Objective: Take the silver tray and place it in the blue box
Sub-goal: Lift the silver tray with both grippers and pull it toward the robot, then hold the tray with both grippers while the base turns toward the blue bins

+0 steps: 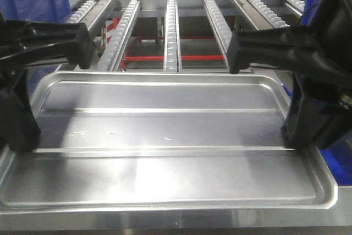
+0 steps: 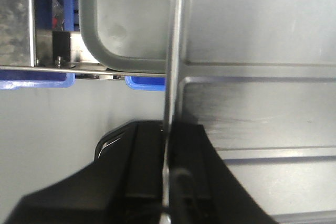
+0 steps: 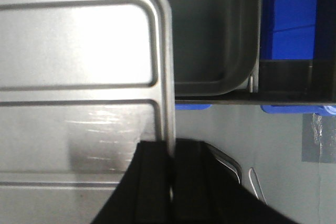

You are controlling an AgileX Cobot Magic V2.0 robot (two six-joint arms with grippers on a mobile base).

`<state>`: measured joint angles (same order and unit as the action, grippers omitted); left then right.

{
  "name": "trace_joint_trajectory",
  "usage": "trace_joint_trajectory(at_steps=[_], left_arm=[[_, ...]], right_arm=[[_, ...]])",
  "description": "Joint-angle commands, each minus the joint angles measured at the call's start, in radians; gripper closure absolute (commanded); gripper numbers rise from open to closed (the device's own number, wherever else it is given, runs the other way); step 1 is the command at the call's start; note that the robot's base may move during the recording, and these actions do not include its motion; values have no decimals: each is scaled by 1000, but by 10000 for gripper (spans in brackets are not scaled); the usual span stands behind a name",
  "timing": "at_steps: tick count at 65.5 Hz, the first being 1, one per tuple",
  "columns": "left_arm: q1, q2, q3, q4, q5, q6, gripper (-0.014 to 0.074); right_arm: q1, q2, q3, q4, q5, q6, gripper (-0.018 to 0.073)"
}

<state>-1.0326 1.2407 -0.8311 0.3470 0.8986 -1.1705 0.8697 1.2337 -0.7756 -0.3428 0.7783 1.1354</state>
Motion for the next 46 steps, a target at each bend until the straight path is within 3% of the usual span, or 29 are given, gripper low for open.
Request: trace_joint_trajectory(at_steps=[1, 46], left_arm=[[-4, -30, -24, 31, 10, -10, 602], [-4, -30, -24, 31, 10, -10, 603]], right_arm=[[-1, -29, -23, -51, -9, 2, 501], [-1, -29, -23, -51, -9, 2, 501]])
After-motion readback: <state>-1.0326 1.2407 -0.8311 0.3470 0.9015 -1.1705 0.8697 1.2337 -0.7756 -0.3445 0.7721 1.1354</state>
